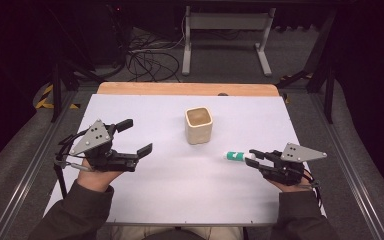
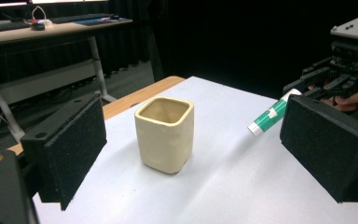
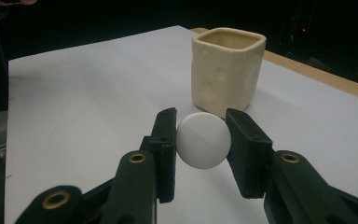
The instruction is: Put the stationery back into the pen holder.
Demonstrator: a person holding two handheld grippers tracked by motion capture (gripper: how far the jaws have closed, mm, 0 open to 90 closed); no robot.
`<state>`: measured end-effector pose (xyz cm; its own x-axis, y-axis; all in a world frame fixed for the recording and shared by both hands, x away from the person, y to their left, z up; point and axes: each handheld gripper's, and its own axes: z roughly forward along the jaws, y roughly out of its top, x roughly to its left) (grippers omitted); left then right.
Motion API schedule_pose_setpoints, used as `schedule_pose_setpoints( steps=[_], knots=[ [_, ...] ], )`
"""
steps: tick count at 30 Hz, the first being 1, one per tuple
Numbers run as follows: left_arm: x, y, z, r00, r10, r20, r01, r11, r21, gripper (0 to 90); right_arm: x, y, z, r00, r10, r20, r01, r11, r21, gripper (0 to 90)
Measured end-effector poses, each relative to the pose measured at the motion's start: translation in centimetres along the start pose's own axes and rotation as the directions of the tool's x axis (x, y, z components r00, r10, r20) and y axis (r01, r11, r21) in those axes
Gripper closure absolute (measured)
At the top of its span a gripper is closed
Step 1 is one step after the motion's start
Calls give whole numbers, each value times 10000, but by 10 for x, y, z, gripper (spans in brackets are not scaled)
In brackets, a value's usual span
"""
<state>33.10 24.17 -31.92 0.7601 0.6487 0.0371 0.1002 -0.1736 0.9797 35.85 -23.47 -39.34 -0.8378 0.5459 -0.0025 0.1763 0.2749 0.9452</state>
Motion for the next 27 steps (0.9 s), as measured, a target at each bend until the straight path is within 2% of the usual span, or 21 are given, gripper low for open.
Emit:
schedule_pose_setpoints(
  steps=[7,18,27],
  knots=[
    [-1,-1,5,10000,-2,-15,2,10000,63,77,4,14,5,9999,124,32,-124,9995,275,657],
    [-8,-7,24,9998,201,49,-204,9985,509,78,9,49,15,9997,242,-82,-238,9985,498,658],
    [-14,-12,41,9992,368,147,-380,9950,923,82,9,77,30,9984,376,-431,-352,9979,539,658]
  ],
)
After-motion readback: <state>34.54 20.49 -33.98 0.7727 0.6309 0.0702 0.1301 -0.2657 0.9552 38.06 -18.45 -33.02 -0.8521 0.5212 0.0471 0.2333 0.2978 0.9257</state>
